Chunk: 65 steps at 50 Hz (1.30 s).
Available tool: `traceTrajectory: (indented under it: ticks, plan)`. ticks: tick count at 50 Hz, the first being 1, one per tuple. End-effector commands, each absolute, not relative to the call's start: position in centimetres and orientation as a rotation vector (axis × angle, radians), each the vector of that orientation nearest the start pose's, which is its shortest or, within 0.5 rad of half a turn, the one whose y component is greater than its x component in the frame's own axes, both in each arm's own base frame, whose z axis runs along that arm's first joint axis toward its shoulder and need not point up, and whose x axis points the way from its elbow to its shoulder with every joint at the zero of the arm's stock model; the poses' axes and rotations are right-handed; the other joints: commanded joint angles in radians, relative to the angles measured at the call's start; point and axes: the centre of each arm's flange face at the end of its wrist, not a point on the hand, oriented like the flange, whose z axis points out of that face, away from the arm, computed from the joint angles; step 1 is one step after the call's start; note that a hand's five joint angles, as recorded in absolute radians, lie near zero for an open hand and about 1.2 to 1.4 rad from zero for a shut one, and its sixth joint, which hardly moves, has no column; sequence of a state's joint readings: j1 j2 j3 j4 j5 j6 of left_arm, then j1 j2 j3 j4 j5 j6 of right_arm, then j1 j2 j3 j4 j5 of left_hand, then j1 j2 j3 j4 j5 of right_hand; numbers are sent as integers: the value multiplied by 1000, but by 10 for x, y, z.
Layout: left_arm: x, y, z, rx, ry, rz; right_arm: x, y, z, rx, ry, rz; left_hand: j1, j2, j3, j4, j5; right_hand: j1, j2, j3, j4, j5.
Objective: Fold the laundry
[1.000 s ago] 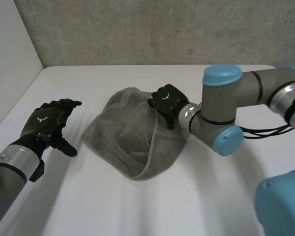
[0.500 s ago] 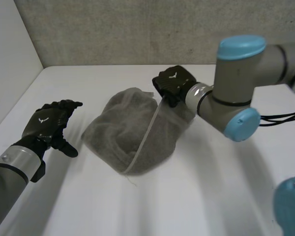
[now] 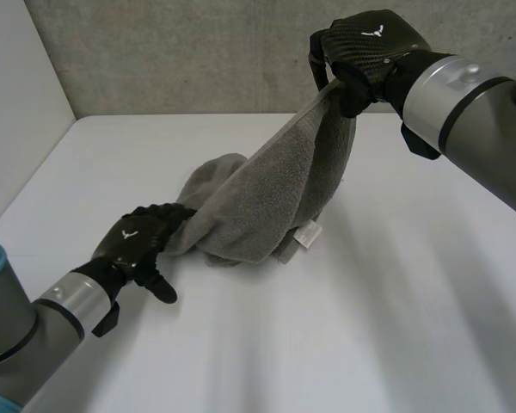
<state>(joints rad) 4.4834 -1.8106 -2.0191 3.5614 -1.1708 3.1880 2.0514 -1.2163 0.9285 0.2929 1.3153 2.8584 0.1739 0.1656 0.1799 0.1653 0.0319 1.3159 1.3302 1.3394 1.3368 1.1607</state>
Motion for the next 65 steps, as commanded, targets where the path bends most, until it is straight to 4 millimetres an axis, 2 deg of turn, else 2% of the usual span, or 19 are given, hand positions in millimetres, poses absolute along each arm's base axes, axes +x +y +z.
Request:
traceTrajectory:
  ticks: [1, 9, 15, 17, 25, 28, 30, 32, 35, 42, 58, 65]
  plan:
    - [-240, -252, 145, 862, 2699, -2191, 302, -242, 361, -998, 1792, -1927, 1, 10, -5, 10, -31, 80, 66, 57, 60, 61]
    - [-255, -266, 139, 844, 2635, -2238, 282, -208, 377, -996, 1758, -1953, 45, 54, 39, 54, 13, 80, 66, 57, 60, 61]
    - [-263, -272, 126, 812, 2633, -2191, 265, -206, 384, -968, 1776, -2006, 98, 106, 92, 107, 66, 80, 66, 57, 60, 61]
    - [-265, -271, 124, 820, 2639, -2185, 254, -209, 387, -938, 1794, -2043, 142, 151, 136, 151, 110, 80, 66, 57, 60, 61]
    - [-265, -274, 123, 803, 2631, -2183, 236, -219, 386, -925, 1824, -2057, 365, 374, 359, 374, 333, 80, 66, 57, 60, 61]
    - [-263, -276, 126, 782, 2613, -2193, 232, -221, 385, -923, 1829, -2054, 500, 509, 494, 509, 468, 80, 66, 57, 60, 61]
    - [-262, -277, 127, 762, 2603, -2195, 222, -223, 384, -916, 1839, -2059, 583, 591, 577, 591, 550, 80, 66, 57, 60, 61]
    - [-261, -279, 127, 735, 2588, -2192, 218, -224, 384, -910, 1844, -2061, 755, 763, 749, 764, 723, 80, 66, 57, 60, 61]
    - [-261, -280, 125, 728, 2588, -2186, 211, -223, 384, -906, 1846, -2067, 853, 861, 847, 861, 820, 80, 66, 57, 60, 61]
    - [-263, -286, 124, 727, 2566, -2213, 200, -224, 382, -892, 1865, -2072, 865, 873, 859, 873, 832, 80, 66, 57, 60, 61]
    - [-267, -298, 123, 718, 2526, -2260, 169, -248, 371, -828, 1960, -2077, 912, 920, 906, 920, 879, 80, 66, 57, 60, 61]
    - [-269, -303, 117, 774, 2482, -2240, 167, -251, 363, -835, 1968, -2034, 1222, 1231, 1216, 1231, 1190, 80, 66, 57, 60, 61]
